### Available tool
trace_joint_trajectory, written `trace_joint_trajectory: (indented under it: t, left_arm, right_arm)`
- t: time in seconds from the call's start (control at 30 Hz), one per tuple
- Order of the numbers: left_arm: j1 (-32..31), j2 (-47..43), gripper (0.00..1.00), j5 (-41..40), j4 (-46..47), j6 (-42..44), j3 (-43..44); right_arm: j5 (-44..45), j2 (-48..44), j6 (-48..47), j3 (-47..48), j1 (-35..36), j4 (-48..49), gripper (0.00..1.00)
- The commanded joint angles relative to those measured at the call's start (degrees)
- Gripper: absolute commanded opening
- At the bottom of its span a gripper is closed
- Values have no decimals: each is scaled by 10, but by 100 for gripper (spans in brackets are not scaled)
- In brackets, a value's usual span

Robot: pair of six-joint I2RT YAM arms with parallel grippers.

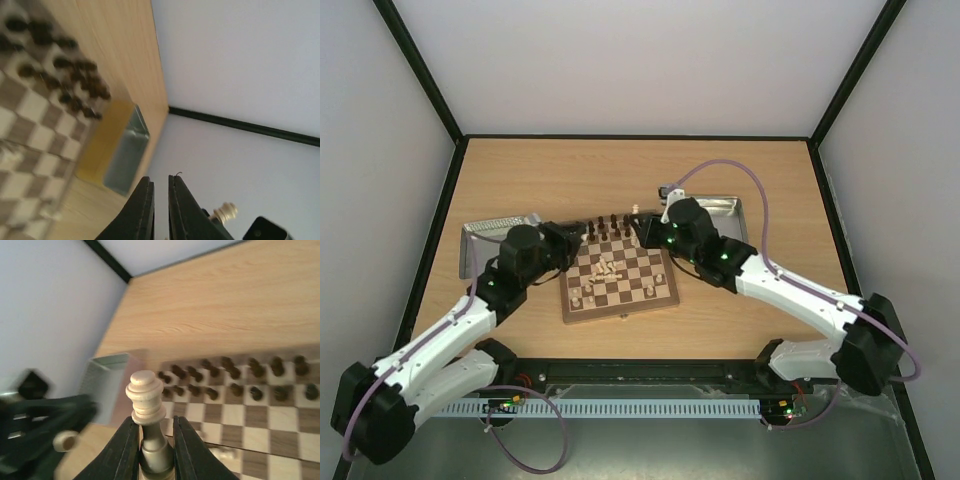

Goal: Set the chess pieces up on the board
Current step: Place the chess piece on the chessboard.

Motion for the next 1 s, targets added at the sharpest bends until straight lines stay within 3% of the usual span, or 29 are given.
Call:
trace_joint_trajectory:
  t: [0.0,0.47,0.8,0.97]
  left_arm:
    - [4,-51,2,-117,-173,238,12]
    - [5,-70,2,-71,-154,446,0]
    - [6,-24,3,-30,-115,458,4]
    - [5,-19,3,-26,-112,461,6]
  right_arm:
    - [81,65,40,43,0,-118,17]
    - [61,263,91,121,1,-222,17]
    - [49,303,107,133,1,-232,21]
    - [58,278,111,132,1,-231,23]
